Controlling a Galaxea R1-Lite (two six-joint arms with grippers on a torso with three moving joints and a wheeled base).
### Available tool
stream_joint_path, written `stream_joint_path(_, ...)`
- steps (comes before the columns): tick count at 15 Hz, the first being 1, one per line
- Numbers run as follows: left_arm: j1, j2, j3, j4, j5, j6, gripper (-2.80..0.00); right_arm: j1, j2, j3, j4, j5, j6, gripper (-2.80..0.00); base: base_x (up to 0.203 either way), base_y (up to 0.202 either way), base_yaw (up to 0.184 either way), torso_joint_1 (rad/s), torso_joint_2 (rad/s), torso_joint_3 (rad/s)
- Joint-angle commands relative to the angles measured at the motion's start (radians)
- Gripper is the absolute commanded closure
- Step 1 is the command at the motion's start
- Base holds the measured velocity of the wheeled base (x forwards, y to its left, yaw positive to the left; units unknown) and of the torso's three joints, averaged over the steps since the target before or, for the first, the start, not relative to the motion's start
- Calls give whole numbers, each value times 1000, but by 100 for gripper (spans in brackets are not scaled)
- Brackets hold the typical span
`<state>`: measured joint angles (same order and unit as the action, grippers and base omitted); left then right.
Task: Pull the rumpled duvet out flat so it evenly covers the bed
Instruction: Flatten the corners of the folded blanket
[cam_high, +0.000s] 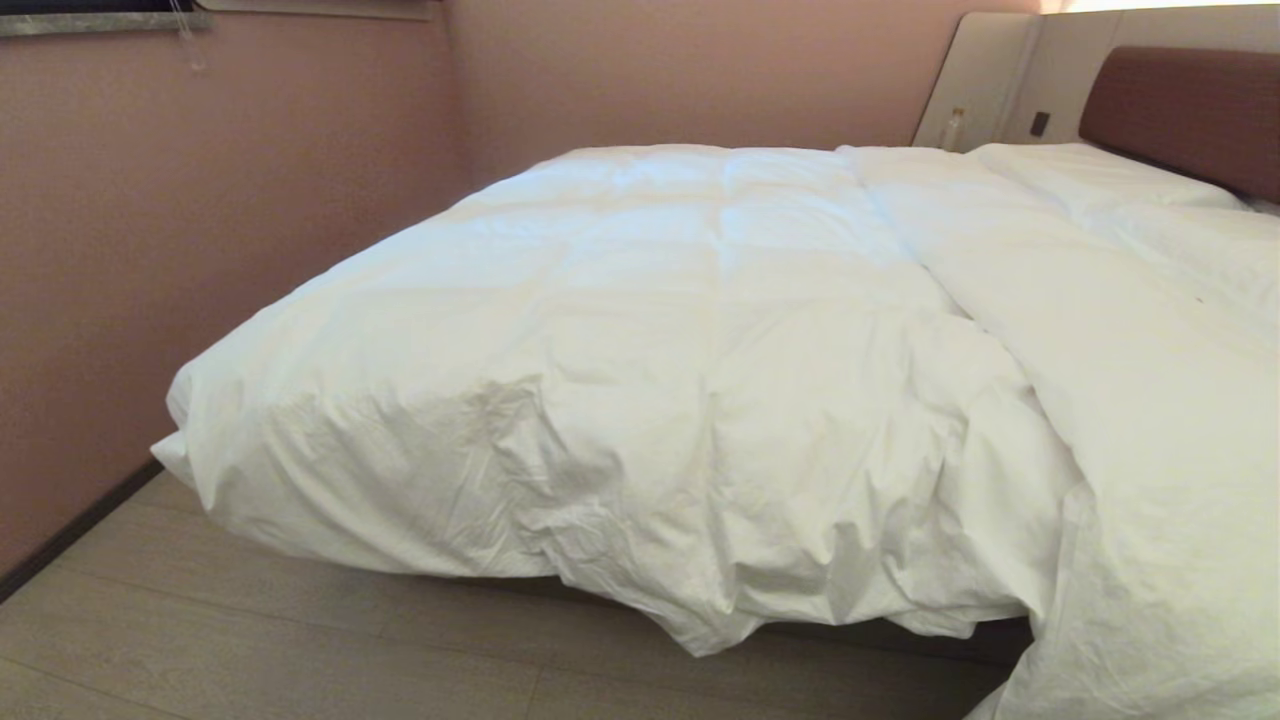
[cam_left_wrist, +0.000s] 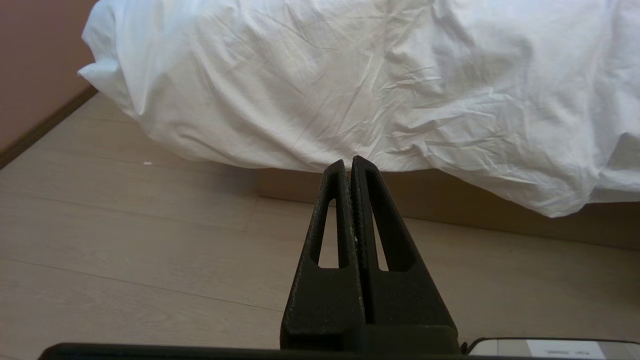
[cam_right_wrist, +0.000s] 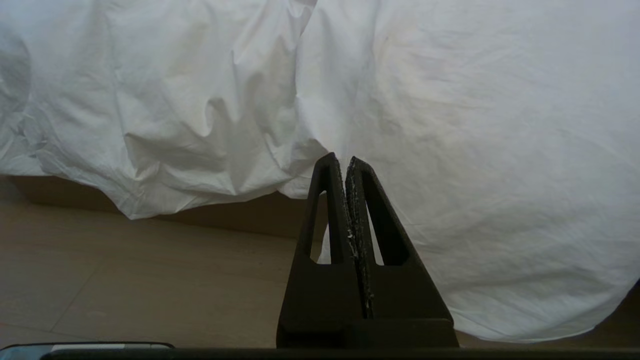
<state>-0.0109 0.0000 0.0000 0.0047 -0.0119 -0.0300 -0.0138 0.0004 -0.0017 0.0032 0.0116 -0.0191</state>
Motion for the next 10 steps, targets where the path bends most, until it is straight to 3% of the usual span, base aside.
stream_joint_path(1, 0, 0, 0, 0, 0, -1, 0, 0, 0, 0, 0, 1, -1, 0, 0, 0, 0, 0, 0, 0)
stream_joint_path(6, 0, 0, 0, 0, 0, -1, 0, 0, 0, 2, 0, -1, -5, 0, 0, 0, 0, 0, 0, 0)
stream_joint_path(10, 0, 0, 0, 0, 0, -1, 0, 0, 0, -1, 3, 11, -74, 0, 0, 0, 0, 0, 0, 0)
